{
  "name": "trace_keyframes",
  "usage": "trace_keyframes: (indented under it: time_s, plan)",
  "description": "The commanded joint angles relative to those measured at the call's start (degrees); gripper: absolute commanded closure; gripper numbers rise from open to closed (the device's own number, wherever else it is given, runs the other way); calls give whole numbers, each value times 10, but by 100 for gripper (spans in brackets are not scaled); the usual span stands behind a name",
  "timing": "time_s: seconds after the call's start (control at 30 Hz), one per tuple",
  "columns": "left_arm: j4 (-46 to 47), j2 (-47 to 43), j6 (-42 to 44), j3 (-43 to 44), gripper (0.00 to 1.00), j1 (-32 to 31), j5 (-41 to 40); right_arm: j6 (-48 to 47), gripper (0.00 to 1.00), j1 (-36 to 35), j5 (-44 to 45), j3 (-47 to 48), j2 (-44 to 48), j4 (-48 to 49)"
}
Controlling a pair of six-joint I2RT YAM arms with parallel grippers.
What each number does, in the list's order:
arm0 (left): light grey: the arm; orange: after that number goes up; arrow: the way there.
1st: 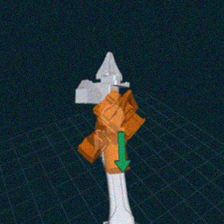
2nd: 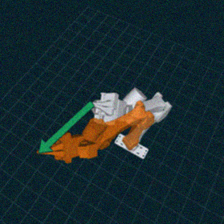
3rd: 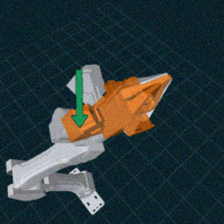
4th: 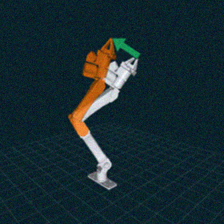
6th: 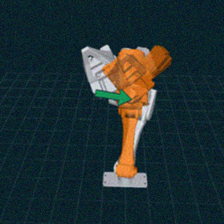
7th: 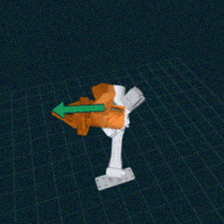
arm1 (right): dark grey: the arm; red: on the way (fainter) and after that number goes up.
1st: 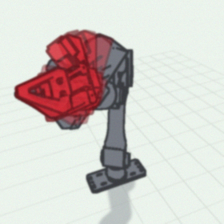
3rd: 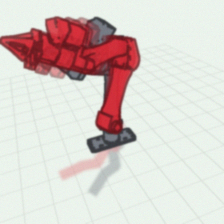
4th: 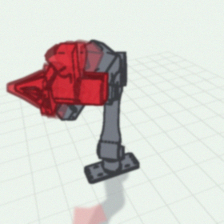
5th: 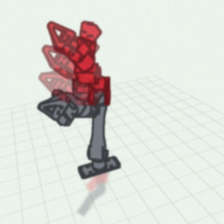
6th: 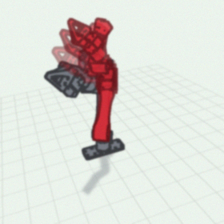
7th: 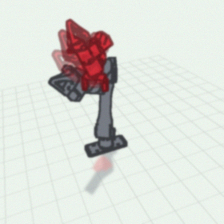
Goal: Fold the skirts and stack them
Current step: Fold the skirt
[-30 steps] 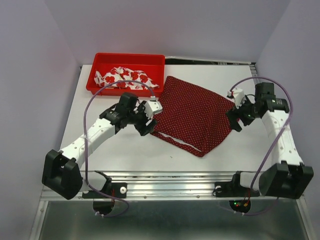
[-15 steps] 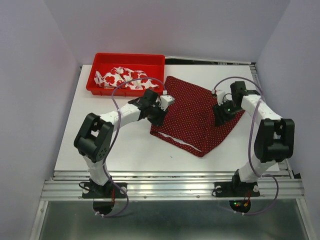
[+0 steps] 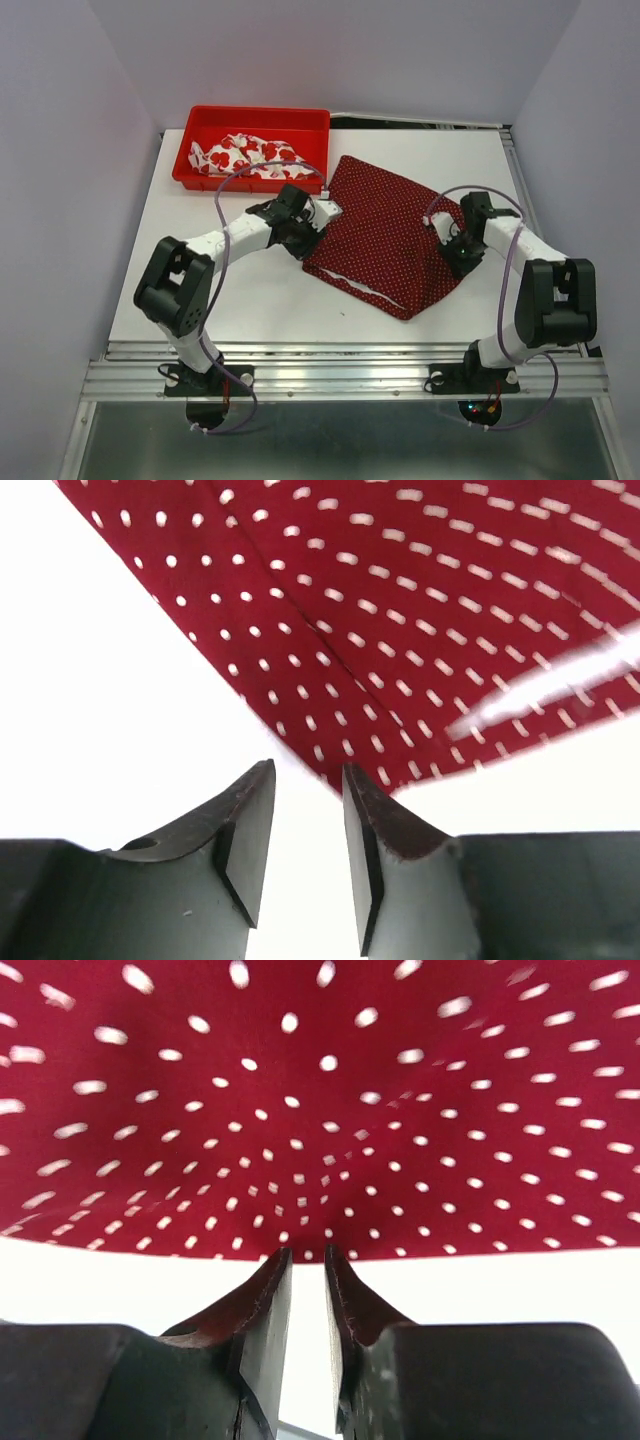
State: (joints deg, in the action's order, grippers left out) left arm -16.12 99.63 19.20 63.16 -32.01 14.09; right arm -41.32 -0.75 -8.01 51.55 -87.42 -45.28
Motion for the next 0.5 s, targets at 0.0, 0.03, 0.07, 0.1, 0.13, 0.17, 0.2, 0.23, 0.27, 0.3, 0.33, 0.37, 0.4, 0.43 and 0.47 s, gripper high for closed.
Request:
trace_keyframes:
  time_s: [0.0,0.03,0.07,0.1,0.13,0.17,0.2,0.23,0.27,0.3,0.33,0.37,0.4,0.43,0.47]
  plan:
    - [-8,-122,135,-7,51,-30,14,7,73,3,-77,100,45,-61]
    - [-7,-132,151,-9,51,-46,10,13,72,3,-89,115,43,-74]
    - [4,-139,165,-14,50,-57,3,20,72,3,-96,129,41,-82]
    - [8,-145,193,-20,50,-67,-17,25,70,3,-105,149,38,-96]
    - [9,-141,204,-19,50,-76,-27,28,70,3,-108,157,35,-101]
    - [0,-137,217,-17,50,-95,-33,40,70,3,-108,162,34,-103]
    - [-6,-129,228,-14,50,-104,-38,44,70,3,-107,166,34,-103]
    - [-8,-114,246,-9,50,-111,-53,46,70,3,-106,169,33,-100]
    - [-13,-107,256,-8,51,-120,-59,49,70,3,-104,168,29,-97]
    - [-16,-92,277,-8,51,-135,-74,51,70,3,-91,162,24,-91]
    - [-18,-85,287,-9,51,-142,-83,54,70,3,-82,157,18,-87]
    - [-24,-78,295,-8,51,-148,-92,56,70,3,-69,151,11,-82]
    - [-26,-62,302,-8,51,-154,-101,58,71,3,-50,145,-3,-76]
    - [-26,-55,308,-6,52,-160,-114,60,71,3,-43,138,-8,-65]
    - [-26,-49,312,-4,52,-161,-120,61,72,3,-37,131,-13,-59]
